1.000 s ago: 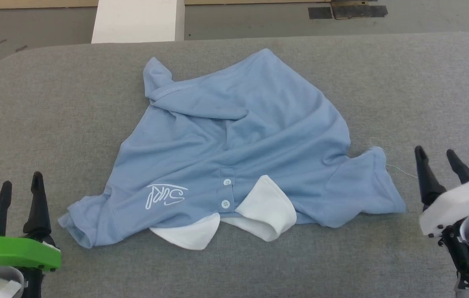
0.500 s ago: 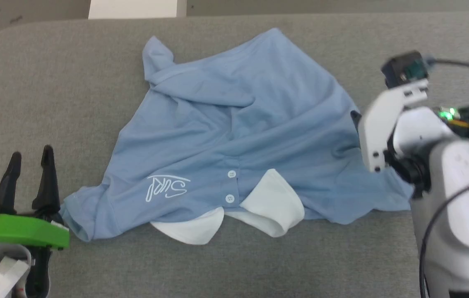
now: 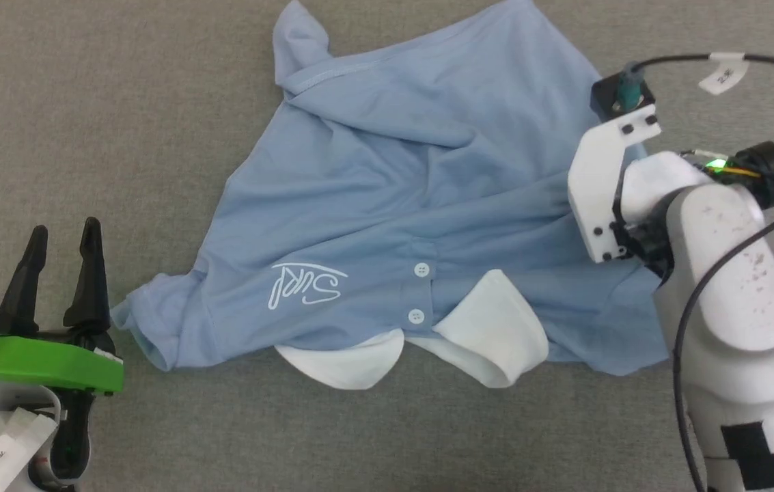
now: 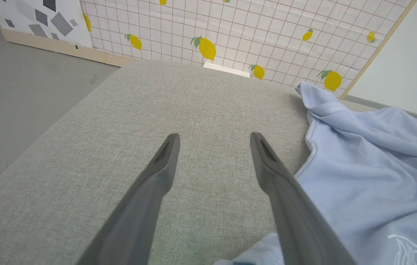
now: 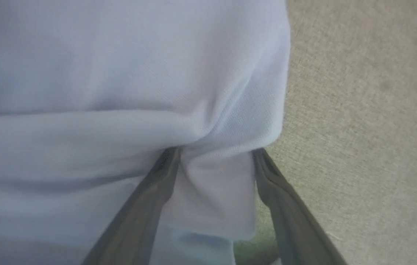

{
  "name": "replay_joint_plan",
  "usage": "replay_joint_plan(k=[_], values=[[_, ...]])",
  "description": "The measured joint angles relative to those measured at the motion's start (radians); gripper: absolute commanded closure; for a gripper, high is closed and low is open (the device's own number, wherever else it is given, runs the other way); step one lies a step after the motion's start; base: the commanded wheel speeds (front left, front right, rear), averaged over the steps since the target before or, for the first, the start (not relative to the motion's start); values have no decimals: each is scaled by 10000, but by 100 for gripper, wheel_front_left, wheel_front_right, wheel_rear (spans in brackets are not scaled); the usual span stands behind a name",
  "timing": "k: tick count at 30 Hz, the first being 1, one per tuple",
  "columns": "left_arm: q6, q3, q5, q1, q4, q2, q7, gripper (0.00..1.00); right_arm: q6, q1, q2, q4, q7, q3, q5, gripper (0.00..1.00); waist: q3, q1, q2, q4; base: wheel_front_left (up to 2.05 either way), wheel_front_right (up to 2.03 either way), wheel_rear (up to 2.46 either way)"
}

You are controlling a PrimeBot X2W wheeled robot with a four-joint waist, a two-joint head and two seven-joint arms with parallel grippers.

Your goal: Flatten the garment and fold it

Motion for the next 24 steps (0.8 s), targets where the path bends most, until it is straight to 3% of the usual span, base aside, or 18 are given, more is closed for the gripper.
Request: replay_joint_plan(k=[1, 2, 3, 15, 21, 22, 23, 24], values=[[-2, -33, -8, -8, 40, 8, -19, 0, 0, -63, 0, 2, 75, -50, 48, 63, 39, 0, 0, 43, 0, 0, 0], [-6, -67, -10, -20, 79, 13, -31, 0, 0, -106, 0, -12, 79, -90, 79, 92, 75, 0, 0, 84, 0, 0, 0], [-8, -94, -13, -40, 107, 19, -44, 0, 0, -138, 8, -25, 46, -125, 77, 100, 101, 0, 0, 113, 0, 0, 0], [-84, -372, -100, -387, 211, 205, -242, 0, 61, -1634, 86, -19, -1737, -2305, -965, 100, 398, 1, 0, 305, 0, 0, 0], [-86, -447, -111, -431, 343, 267, -326, 0, 61, -1957, 90, 203, -2389, -2855, -1333, 100, 412, 1, 0, 312, 0, 0, 0], [-86, -454, -111, -431, 376, 276, -328, 0, 61, -1953, 88, 291, -2454, -2871, -1340, 73, 380, 1, 0, 296, 0, 0, 0], [-86, -468, -111, -431, 410, 282, -328, 0, 61, -1947, 86, 353, -2617, -2878, -1289, 0, 337, 1, 0, 275, 0, 0, 0], [-86, -477, -111, -431, 431, 286, -328, 0, 61, -1945, 90, 382, -2778, -2882, -1220, 0, 297, 1, 0, 255, 0, 0, 0]])
